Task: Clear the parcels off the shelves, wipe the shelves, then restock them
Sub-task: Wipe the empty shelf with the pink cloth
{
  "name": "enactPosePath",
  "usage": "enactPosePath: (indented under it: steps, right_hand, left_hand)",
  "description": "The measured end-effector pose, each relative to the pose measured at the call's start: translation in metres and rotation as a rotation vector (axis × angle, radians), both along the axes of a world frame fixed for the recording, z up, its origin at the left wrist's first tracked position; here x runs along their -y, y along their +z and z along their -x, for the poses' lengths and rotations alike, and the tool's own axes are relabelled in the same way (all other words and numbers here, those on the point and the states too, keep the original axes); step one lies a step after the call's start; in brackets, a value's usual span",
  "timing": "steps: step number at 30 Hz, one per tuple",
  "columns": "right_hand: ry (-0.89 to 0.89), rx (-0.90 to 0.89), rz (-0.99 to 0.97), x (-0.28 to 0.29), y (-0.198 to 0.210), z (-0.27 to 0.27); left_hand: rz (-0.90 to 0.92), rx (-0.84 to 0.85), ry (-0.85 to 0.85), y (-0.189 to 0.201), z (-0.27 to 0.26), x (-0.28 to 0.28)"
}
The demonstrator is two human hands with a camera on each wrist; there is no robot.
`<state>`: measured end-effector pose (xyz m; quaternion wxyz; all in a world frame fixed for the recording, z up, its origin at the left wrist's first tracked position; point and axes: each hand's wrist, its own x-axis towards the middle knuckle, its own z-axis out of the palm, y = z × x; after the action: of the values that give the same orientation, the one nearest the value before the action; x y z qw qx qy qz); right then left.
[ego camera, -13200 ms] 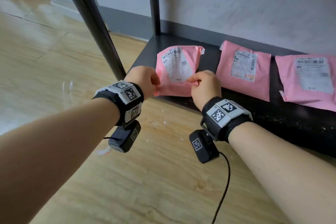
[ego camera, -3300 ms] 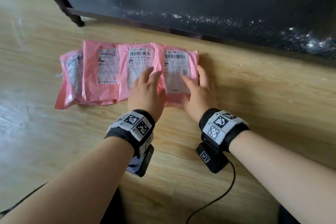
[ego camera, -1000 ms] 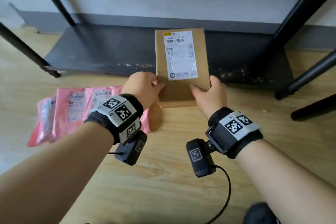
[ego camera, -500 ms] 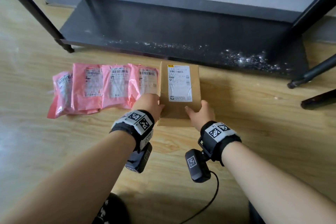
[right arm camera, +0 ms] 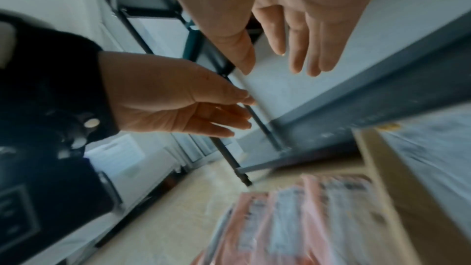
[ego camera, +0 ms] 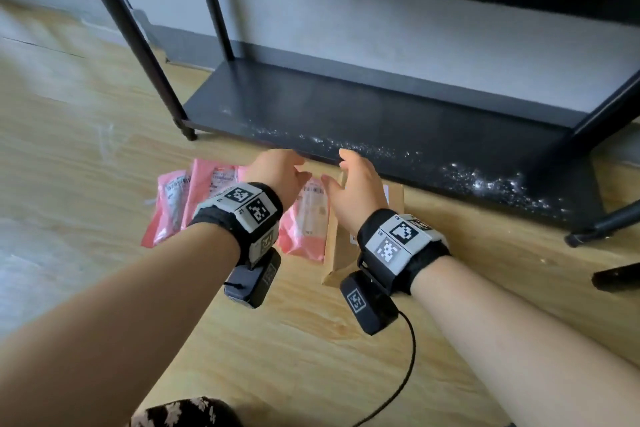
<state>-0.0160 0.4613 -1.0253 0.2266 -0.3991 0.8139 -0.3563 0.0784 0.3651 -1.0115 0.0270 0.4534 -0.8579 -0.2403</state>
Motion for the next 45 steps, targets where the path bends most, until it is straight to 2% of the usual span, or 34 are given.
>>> enactPosePath:
  steps: [5,9,13,16,19,22,27,33,37,41,45]
  right_hand:
    - [0.181,-0.065,0.230,0.060,0.071,-0.029]
    - [0.261,-0.191,0.385,0.111,0.125,-0.045]
    - [0.319,-0.364,0.429,0.165,0.166,-0.054]
    - [0.345,-0.429,0.412,0.203,0.187,-0.064]
    - [0.308,-0.433,0.381,0.230,0.197,-0.072]
    - [0.291,-0.431,0.336,0.248,0.198,-0.075]
    - [0.277,-0.447,0.344,0.268,0.197,-0.074]
    - [0.308,-0.465,0.396,0.272,0.183,-0.092]
    - [0.341,-0.374,0.380,0.283,0.172,-0.118]
    - [0.433,-0.287,0.276,0.300,0.132,-0.147]
    - [0.376,-0.097,0.128,0.290,0.100,-0.156]
  left_hand:
    - [0.136,-0.090,0.089,0.070,-0.035,0.049]
    - [0.244,-0.187,0.182,0.117,-0.067,0.094]
    - [0.379,-0.288,0.254,0.147,-0.094,0.142]
    - [0.459,-0.322,0.313,0.160,-0.106,0.182]
    - [0.521,-0.244,0.297,0.171,-0.104,0.224]
    - [0.532,-0.113,0.202,0.175,-0.089,0.261]
    - [0.484,0.064,0.153,0.164,-0.077,0.301]
    - [0.565,-0.191,0.138,0.153,-0.110,0.287]
    - [0.599,-0.277,0.108,0.137,-0.147,0.250]
    - [0.553,-0.296,0.085,0.119,-0.173,0.225]
    - [0.441,-0.273,0.021,0.090,-0.183,0.212]
